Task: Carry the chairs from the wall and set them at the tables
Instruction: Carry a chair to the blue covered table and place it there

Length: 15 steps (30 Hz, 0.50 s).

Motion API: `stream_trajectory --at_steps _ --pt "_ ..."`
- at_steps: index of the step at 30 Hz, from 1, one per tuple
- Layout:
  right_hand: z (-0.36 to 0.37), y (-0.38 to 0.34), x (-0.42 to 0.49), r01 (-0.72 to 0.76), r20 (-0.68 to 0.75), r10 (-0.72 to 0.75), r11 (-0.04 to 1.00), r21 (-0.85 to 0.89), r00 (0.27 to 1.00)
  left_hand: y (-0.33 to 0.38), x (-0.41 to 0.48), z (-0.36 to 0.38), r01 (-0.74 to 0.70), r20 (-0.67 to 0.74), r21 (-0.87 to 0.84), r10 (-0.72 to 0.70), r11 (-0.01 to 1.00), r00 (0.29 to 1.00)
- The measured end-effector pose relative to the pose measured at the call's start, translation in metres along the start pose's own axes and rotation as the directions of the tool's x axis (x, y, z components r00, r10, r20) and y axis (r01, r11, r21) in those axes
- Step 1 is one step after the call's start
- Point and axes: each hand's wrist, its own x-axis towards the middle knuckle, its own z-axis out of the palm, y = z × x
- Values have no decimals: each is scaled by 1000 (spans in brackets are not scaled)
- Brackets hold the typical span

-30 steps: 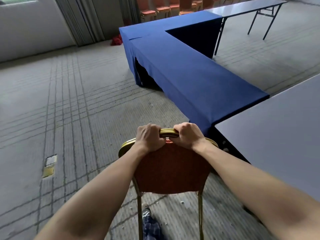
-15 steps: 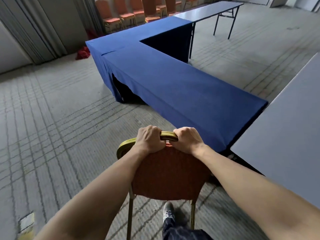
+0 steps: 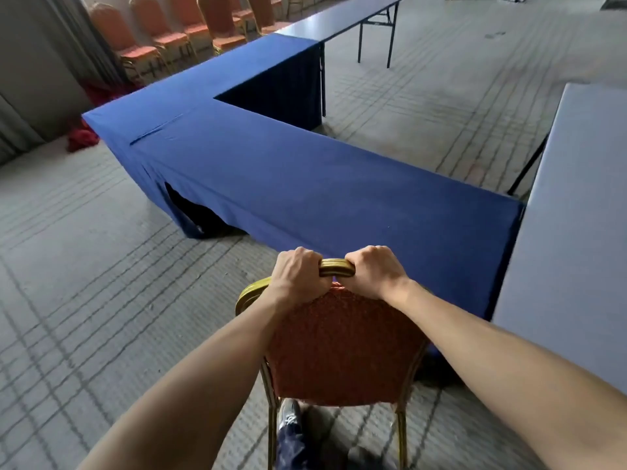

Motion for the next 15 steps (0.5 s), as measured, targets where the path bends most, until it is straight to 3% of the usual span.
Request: stream_trajectory --at_steps 9,15 --pt "18 26 82 -86 -157 66 988 -127 985 -48 113 10 -255 -61 -71 251 964 966" --pt "61 28 73 -197 -71 188 968 -158 980 -73 141 51 -469 14 -58 471 881 882"
